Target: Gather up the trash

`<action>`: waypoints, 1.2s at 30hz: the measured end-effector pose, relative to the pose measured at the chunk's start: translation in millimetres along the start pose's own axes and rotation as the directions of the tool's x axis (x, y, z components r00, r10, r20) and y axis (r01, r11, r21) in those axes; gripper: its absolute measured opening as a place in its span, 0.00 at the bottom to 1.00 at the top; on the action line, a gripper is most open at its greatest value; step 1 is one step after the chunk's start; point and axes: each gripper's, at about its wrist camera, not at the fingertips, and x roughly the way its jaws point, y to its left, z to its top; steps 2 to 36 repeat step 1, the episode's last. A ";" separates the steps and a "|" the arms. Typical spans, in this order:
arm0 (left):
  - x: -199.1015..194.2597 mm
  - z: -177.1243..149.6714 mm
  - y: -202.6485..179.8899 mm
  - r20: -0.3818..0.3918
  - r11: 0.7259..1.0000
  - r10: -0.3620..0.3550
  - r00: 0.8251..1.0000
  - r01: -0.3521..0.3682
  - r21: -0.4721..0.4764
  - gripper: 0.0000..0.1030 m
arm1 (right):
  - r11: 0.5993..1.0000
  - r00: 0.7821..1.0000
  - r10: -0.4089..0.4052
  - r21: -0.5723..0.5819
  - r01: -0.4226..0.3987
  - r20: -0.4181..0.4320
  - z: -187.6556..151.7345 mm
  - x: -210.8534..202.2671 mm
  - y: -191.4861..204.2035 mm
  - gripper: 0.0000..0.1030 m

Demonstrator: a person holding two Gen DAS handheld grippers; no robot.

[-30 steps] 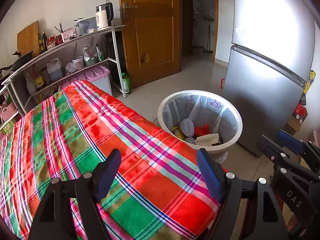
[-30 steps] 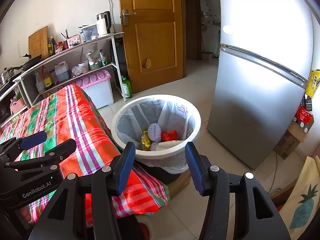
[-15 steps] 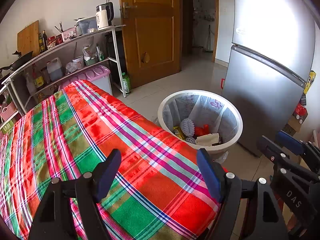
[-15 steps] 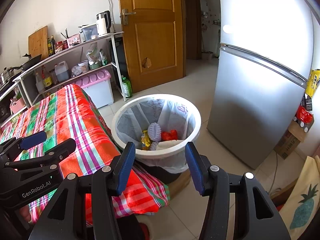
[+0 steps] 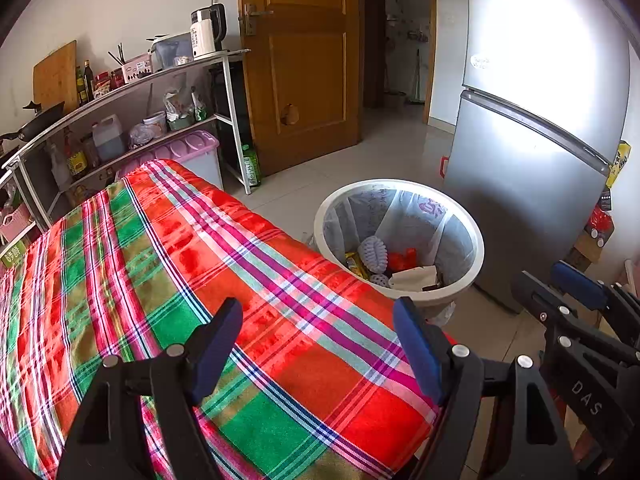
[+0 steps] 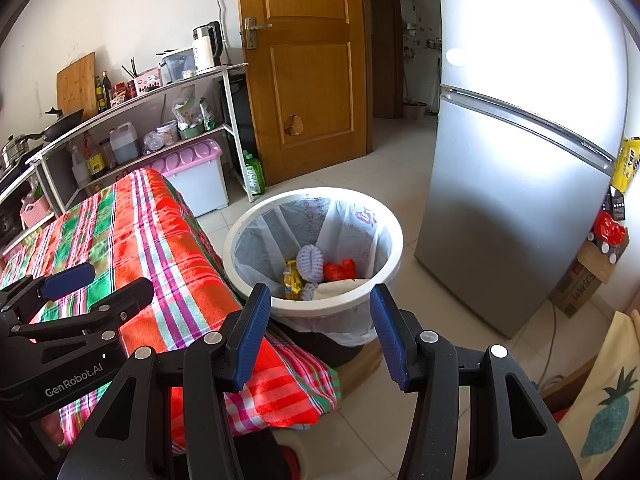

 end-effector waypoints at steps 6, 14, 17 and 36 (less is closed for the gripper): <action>0.1 0.4 -0.1 -0.001 1.000 0.001 1.000 -0.001 0.000 0.77 | 1.000 1.000 0.000 0.000 0.000 0.000 0.3 -0.2 -0.6 0.51; 0.1 0.4 -0.1 -0.001 1.000 0.001 1.000 -0.001 0.000 0.77 | 1.000 1.000 0.000 0.000 0.000 0.000 0.3 -0.2 -0.6 0.51; 0.1 0.4 -0.1 -0.001 1.000 0.001 1.000 -0.001 0.000 0.77 | 1.000 1.000 0.000 0.000 0.000 0.000 0.3 -0.2 -0.6 0.51; 0.1 0.4 -0.1 -0.001 1.000 0.001 1.000 -0.001 0.000 0.77 | 1.000 1.000 0.000 0.000 0.000 0.000 0.3 -0.2 -0.6 0.51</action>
